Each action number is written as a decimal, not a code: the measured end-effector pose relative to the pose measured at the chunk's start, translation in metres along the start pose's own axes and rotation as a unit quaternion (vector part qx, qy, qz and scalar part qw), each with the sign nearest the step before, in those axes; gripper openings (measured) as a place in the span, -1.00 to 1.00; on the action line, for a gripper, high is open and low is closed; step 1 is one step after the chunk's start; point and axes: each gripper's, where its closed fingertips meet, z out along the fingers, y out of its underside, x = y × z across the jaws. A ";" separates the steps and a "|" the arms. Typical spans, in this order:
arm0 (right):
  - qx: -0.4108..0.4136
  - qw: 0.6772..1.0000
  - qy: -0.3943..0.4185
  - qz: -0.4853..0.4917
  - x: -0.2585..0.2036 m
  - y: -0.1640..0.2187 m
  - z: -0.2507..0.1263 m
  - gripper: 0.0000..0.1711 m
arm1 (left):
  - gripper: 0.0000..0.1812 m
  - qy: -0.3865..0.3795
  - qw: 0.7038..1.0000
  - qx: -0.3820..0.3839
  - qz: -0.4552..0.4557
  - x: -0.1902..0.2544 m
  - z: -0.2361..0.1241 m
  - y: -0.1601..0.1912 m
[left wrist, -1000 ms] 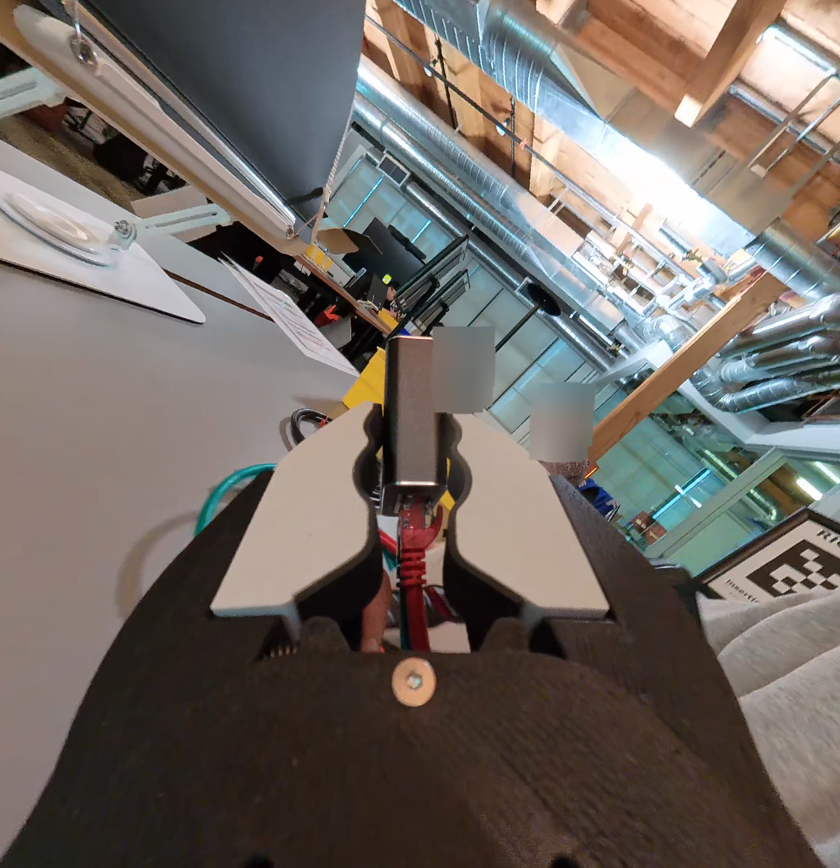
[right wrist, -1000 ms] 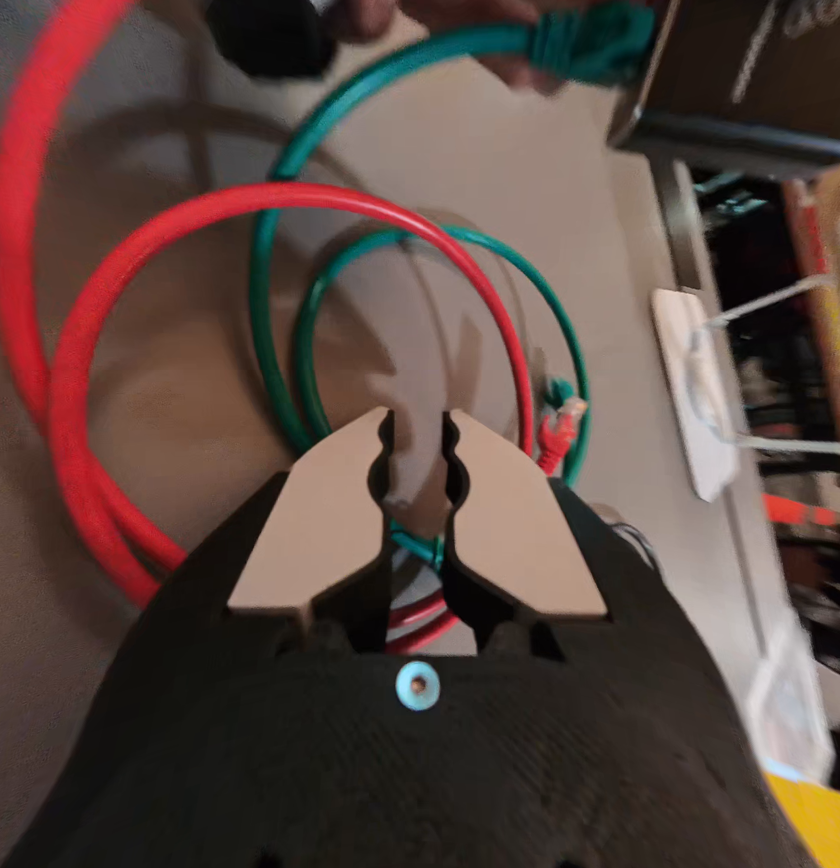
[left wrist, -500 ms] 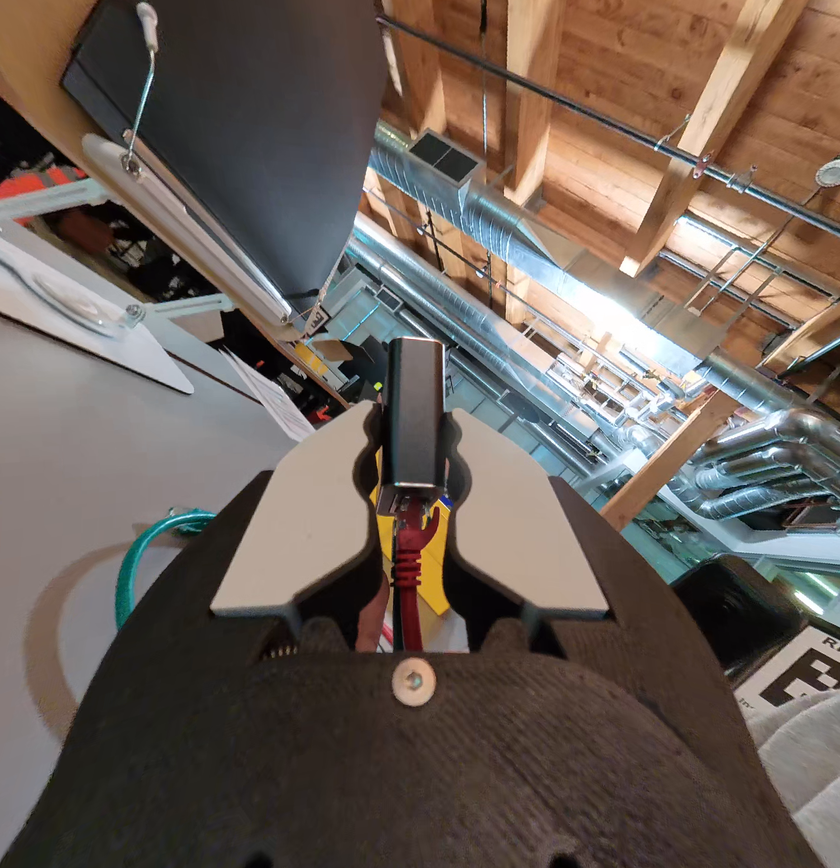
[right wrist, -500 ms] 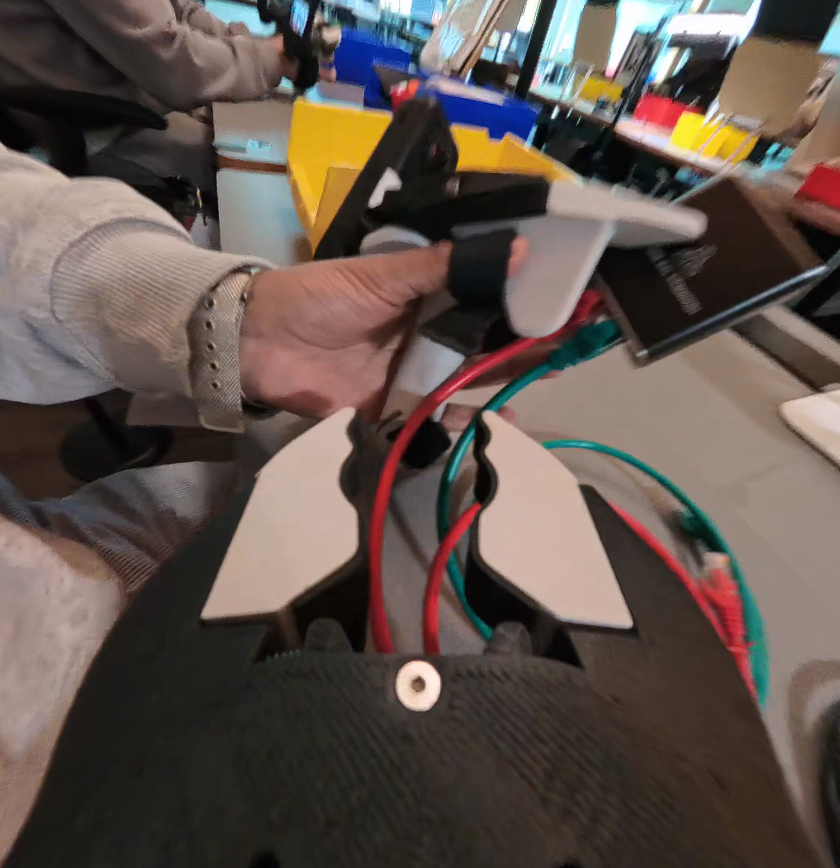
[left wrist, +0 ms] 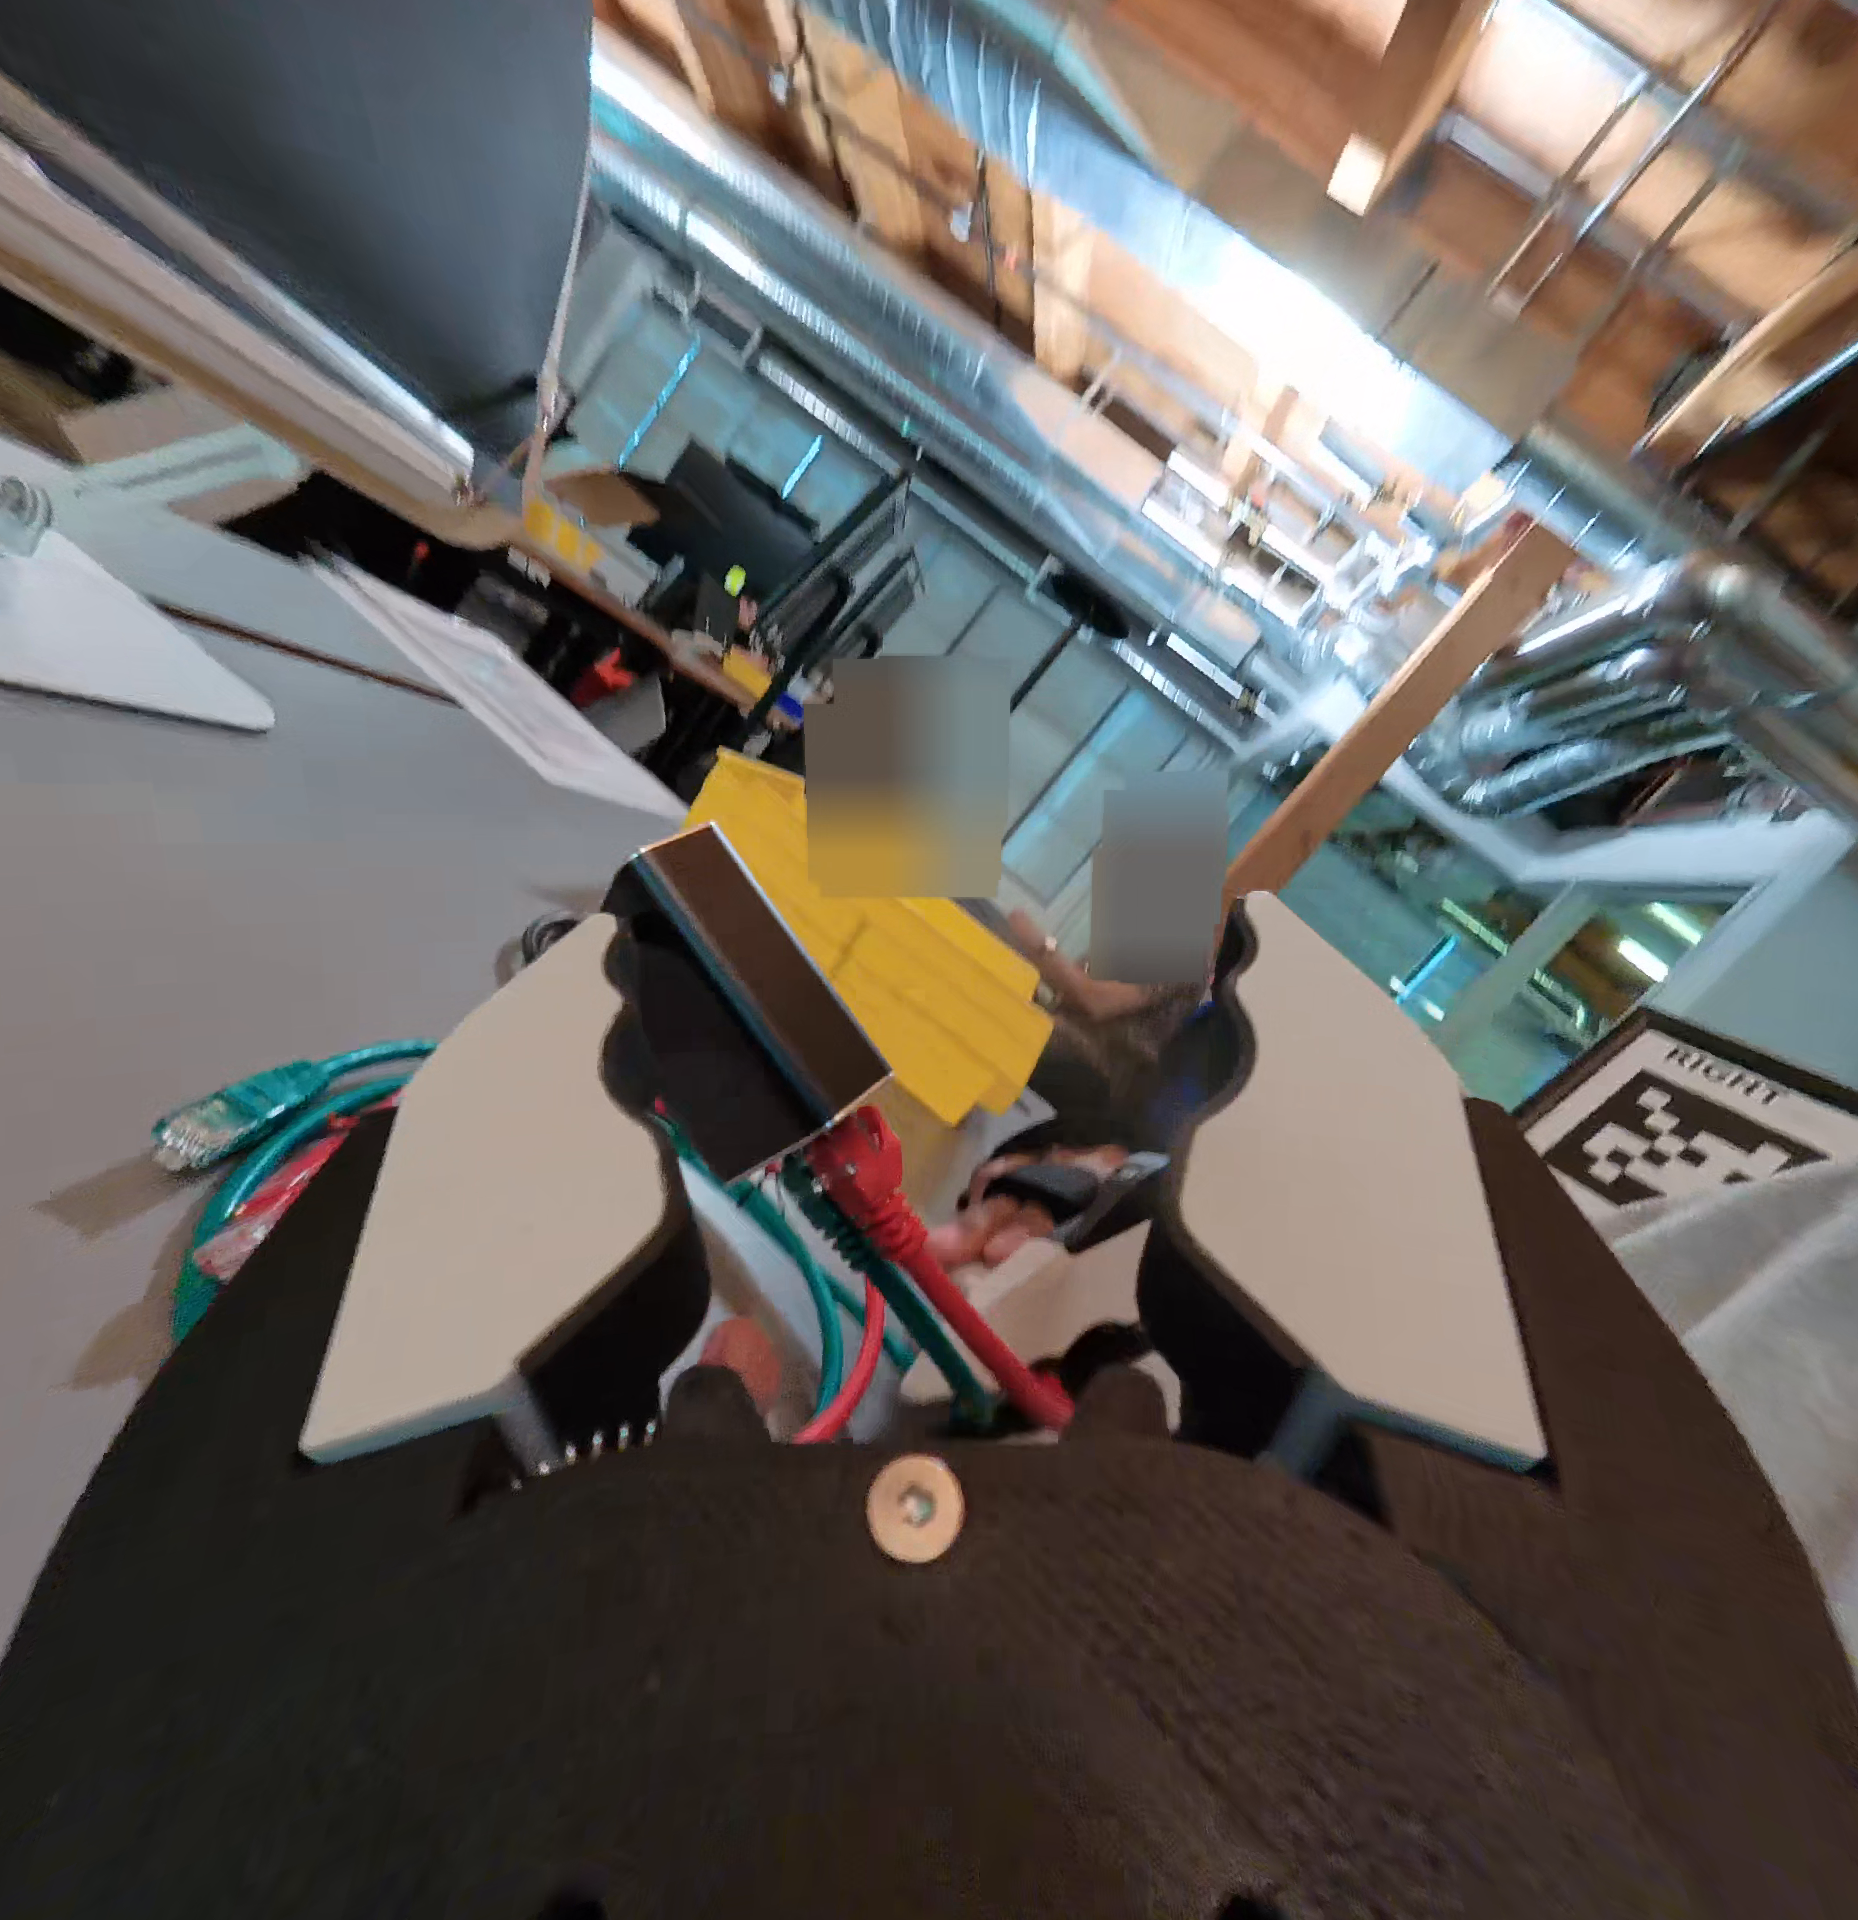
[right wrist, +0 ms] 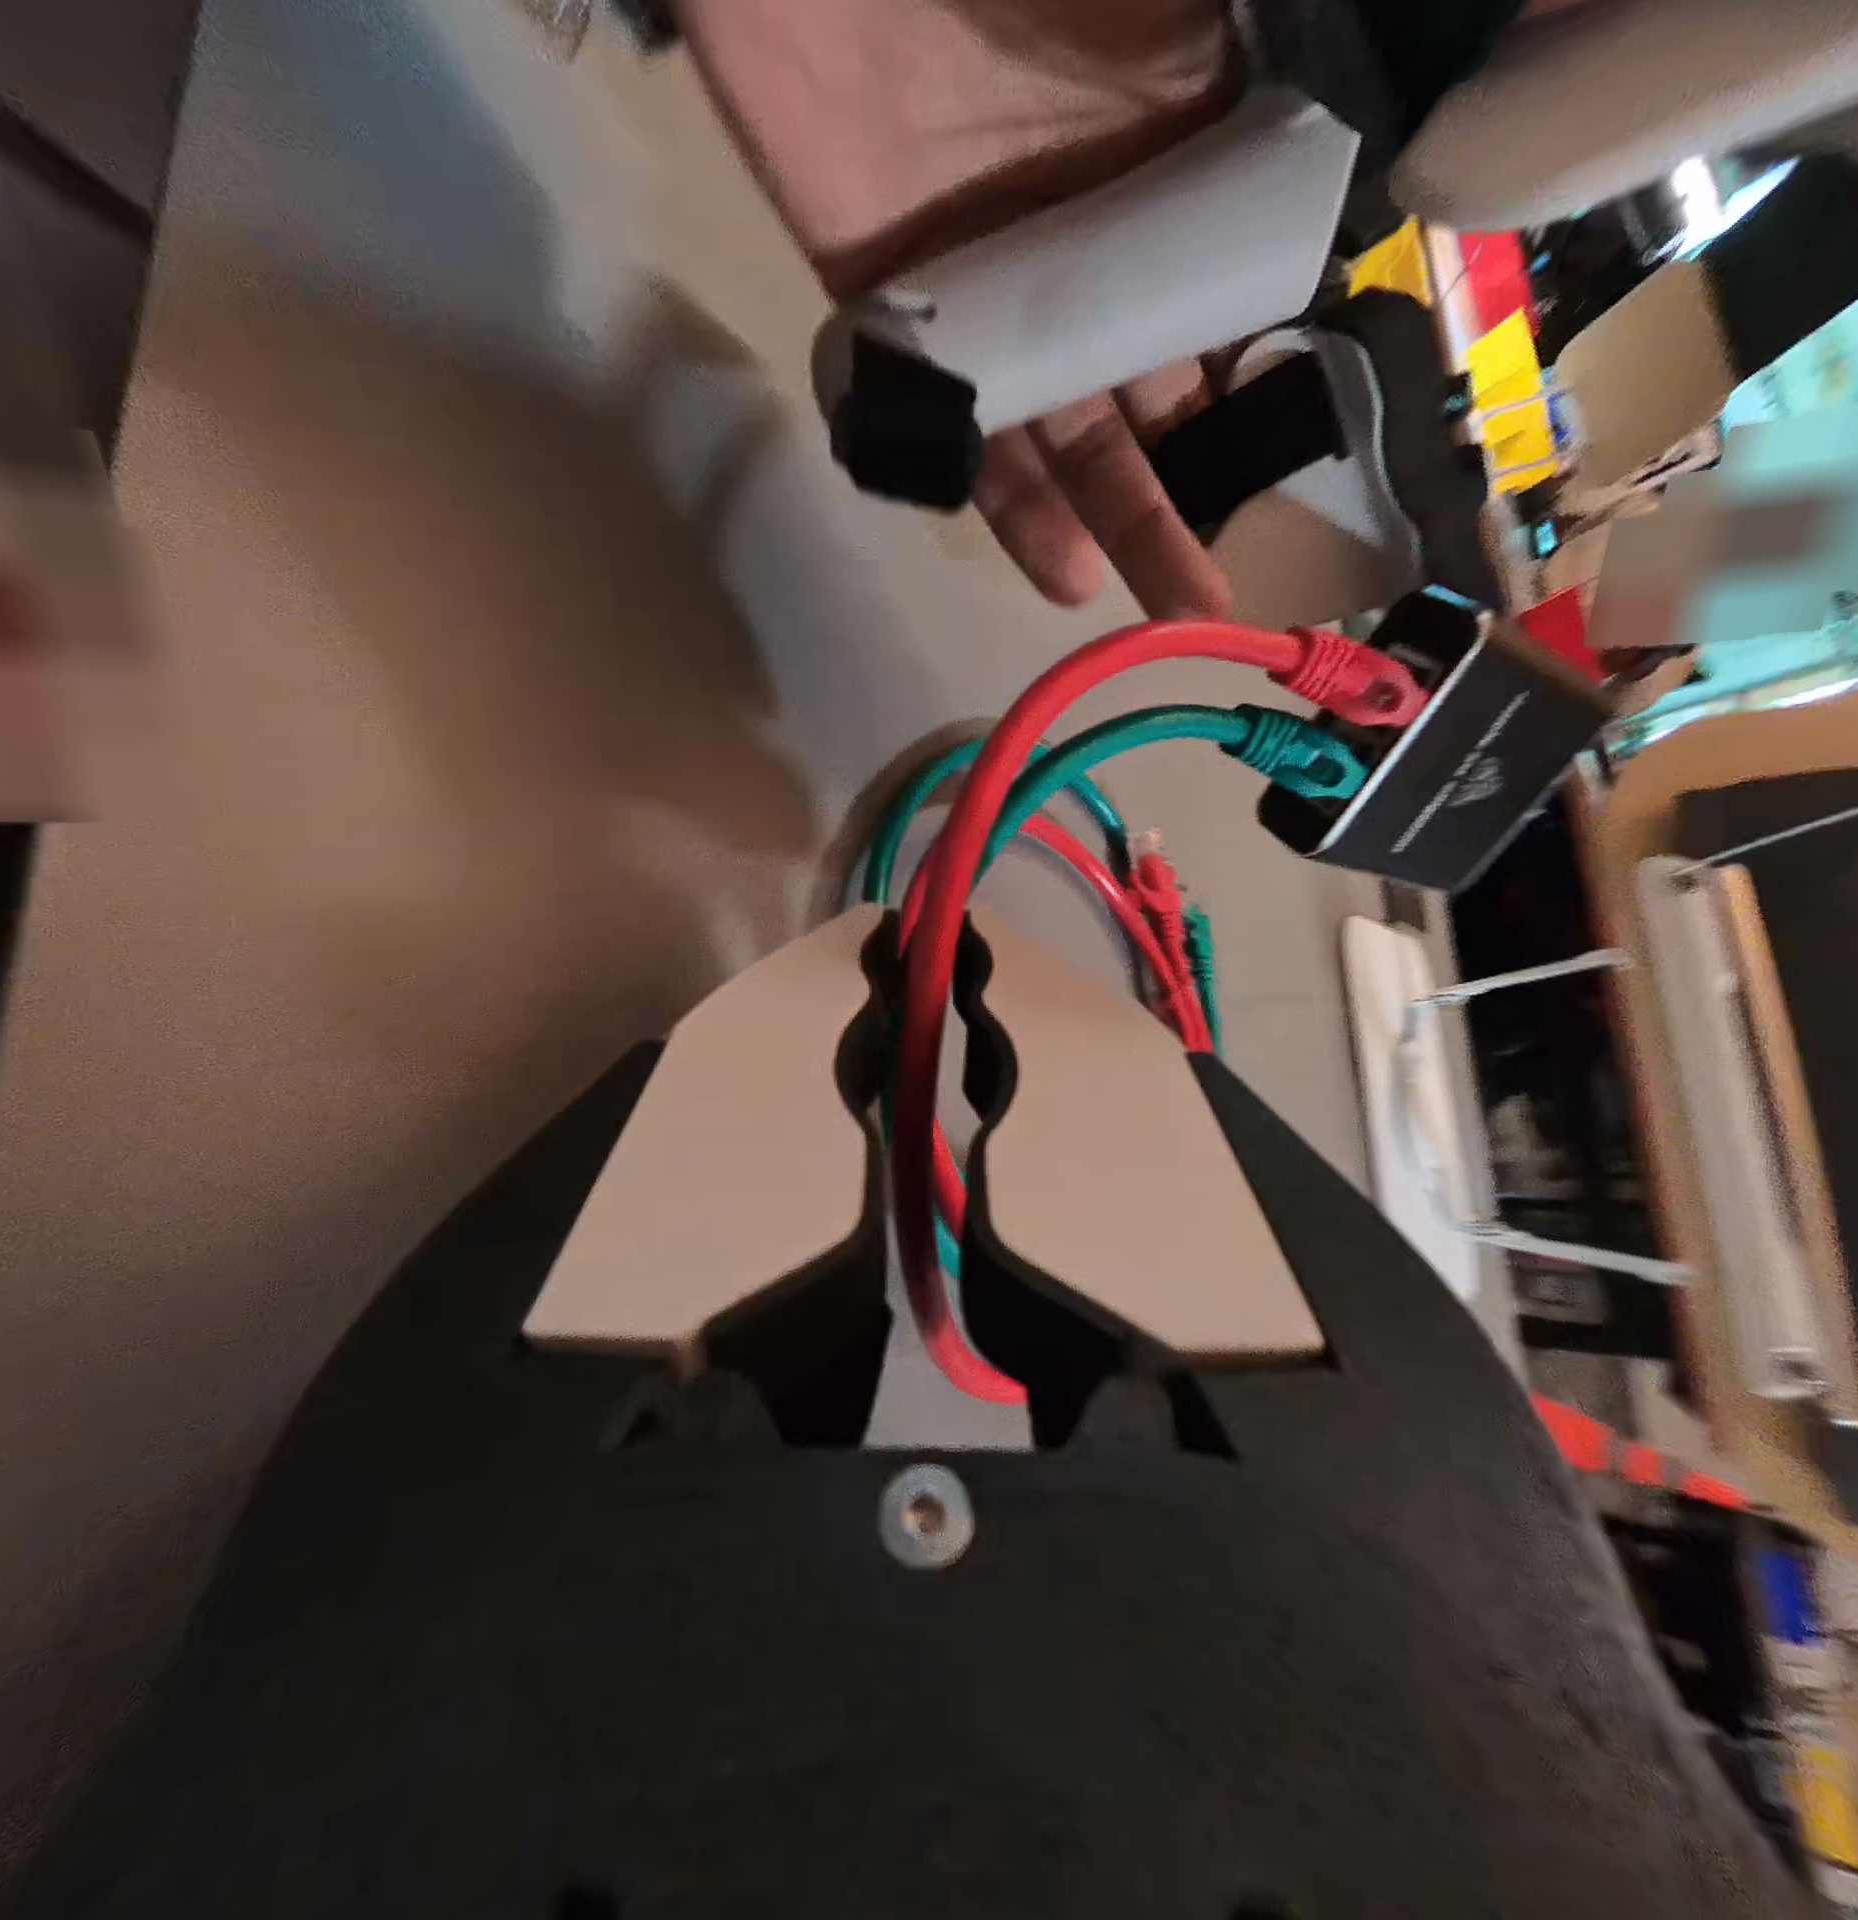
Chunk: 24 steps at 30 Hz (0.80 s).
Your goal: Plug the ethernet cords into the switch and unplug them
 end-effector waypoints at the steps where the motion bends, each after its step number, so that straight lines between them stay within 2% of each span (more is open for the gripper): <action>1: -0.002 1.000 0.013 -0.029 0.003 0.004 -0.003 -0.88 | 0.18 -0.009 1.000 -0.023 -0.003 -0.004 0.000 0.004; 3: -0.009 0.995 0.059 -0.085 0.014 0.009 -0.010 -0.89 | 0.23 -0.030 0.997 -0.065 -0.017 -0.014 -0.002 0.012; 5: -0.009 0.975 0.163 -0.148 0.043 0.005 -0.024 -0.92 | 0.30 -0.047 0.994 -0.087 -0.048 -0.026 -0.007 0.018; 7: 0.005 0.963 0.214 -0.166 0.057 -0.003 -0.035 -0.93 | 0.27 -0.042 0.989 -0.095 -0.102 -0.034 -0.011 0.023; 13: 0.068 0.960 0.244 -0.116 0.066 -0.022 -0.050 -0.93 | 0.14 0.012 0.964 -0.096 -0.247 -0.034 -0.009 0.041; 20: 0.159 0.962 0.223 -0.006 0.067 -0.048 -0.062 -0.93 | -0.08 0.046 0.941 -0.108 -0.317 -0.027 -0.004 0.059; 24: 0.203 0.957 0.208 0.011 0.062 -0.068 -0.069 -0.94 | -0.16 0.075 0.921 -0.094 -0.372 -0.025 -0.006 0.057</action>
